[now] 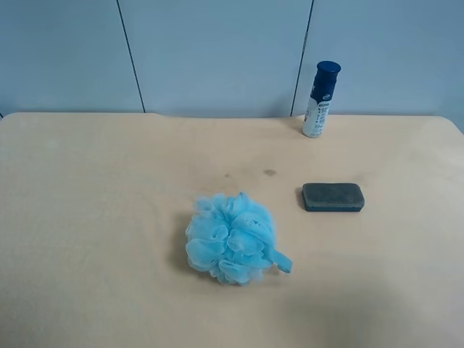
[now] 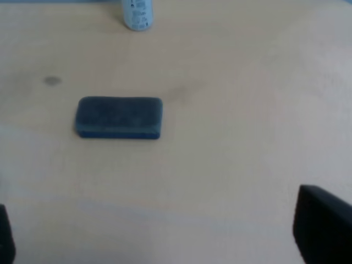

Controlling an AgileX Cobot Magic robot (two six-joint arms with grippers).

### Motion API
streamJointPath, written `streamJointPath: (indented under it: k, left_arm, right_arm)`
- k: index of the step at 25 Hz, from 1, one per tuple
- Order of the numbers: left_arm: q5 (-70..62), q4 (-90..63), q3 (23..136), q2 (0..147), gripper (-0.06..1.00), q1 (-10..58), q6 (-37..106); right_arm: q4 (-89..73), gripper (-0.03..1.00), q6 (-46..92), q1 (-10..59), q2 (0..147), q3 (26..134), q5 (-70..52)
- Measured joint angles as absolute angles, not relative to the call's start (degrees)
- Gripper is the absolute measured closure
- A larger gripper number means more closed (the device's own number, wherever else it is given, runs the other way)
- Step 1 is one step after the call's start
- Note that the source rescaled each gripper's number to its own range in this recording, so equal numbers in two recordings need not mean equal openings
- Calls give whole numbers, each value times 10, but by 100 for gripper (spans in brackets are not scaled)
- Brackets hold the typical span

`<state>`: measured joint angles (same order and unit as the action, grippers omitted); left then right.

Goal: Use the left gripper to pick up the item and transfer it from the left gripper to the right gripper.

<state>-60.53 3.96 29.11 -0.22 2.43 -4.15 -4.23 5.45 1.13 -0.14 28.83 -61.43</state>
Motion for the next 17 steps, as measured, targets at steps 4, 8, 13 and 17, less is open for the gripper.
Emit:
streamJointPath:
  k: [4,8,13,17]
  left_arm:
    - [-605,40,291,-2,-6,5,-41]
    - [-605,40,291,-2,-6,2,-41]
    - [-605,40,291,-2,-6,2,-41]
    - [-605,40,291,-2,-6,2,-41]
  right_arm:
    - [-42,-3,54,11,-1,288,-614]
    - [-42,-3,54,11,-1,288,-614]
    - [-42,-3,54,11,-1,288,-614]
    - [-42,-3,54,11,-1,288,-614]
